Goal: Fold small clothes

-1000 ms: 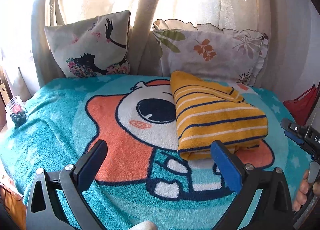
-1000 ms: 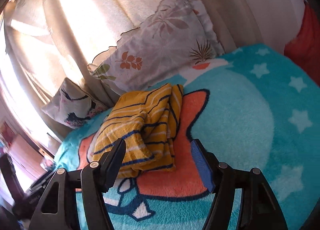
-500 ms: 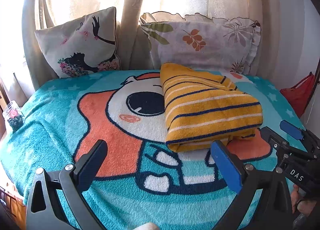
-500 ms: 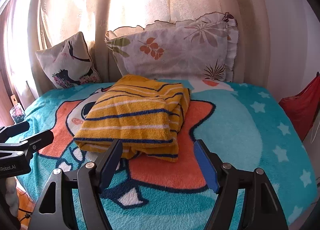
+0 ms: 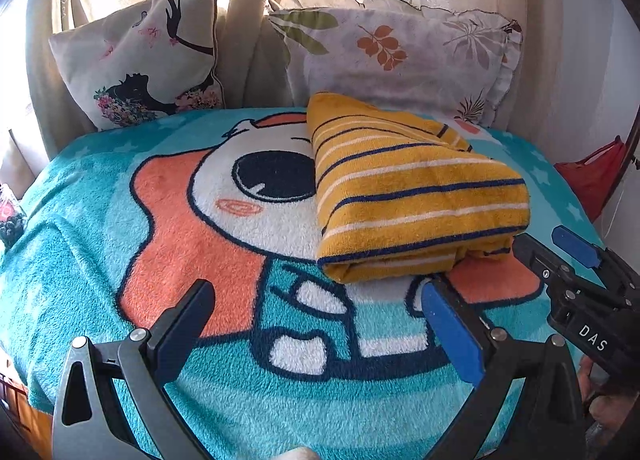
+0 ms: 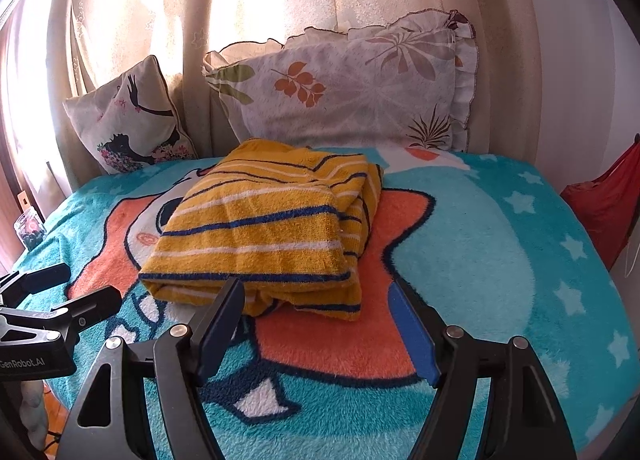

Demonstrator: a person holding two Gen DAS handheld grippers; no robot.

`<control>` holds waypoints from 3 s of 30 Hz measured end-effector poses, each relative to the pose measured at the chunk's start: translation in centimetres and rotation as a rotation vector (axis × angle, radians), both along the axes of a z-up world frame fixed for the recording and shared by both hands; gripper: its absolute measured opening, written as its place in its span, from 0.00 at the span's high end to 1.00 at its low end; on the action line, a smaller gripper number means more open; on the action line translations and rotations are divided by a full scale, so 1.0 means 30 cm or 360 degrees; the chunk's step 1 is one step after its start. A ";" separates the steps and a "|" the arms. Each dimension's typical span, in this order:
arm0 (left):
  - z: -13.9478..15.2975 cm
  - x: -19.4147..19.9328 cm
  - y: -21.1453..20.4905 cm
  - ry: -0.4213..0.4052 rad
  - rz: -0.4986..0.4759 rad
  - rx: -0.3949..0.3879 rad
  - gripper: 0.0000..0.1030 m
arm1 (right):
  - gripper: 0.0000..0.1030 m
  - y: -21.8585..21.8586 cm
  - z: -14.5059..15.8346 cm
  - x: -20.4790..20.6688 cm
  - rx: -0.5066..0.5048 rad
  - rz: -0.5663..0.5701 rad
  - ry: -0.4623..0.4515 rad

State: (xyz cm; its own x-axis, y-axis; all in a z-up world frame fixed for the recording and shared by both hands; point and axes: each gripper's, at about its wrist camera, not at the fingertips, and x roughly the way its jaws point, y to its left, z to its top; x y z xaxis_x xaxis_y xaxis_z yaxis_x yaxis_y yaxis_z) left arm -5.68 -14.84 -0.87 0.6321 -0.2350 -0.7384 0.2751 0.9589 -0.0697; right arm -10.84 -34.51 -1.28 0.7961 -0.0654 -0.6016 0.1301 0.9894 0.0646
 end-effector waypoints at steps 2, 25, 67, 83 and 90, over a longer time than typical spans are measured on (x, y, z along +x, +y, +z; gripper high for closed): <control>-0.010 0.006 0.002 0.0023 -0.0002 -0.0006 0.00 | 0.24 0.006 -0.001 0.003 -0.0009 0.0004 0.0002; -0.056 0.036 0.015 0.0111 0.0010 -0.0018 0.00 | 0.23 0.032 -0.016 0.028 -0.0017 0.0008 0.0030; -0.082 0.041 0.010 0.0184 0.0000 -0.0022 0.00 | 0.22 0.036 -0.026 0.026 0.0007 0.0007 0.0047; -0.097 0.051 0.010 0.0212 -0.0014 -0.0033 0.00 | 0.22 0.049 -0.027 0.038 0.0007 0.0024 0.0059; -0.104 0.054 0.014 0.0224 -0.0012 -0.0037 0.00 | 0.21 0.049 -0.037 0.043 0.0010 0.0026 0.0078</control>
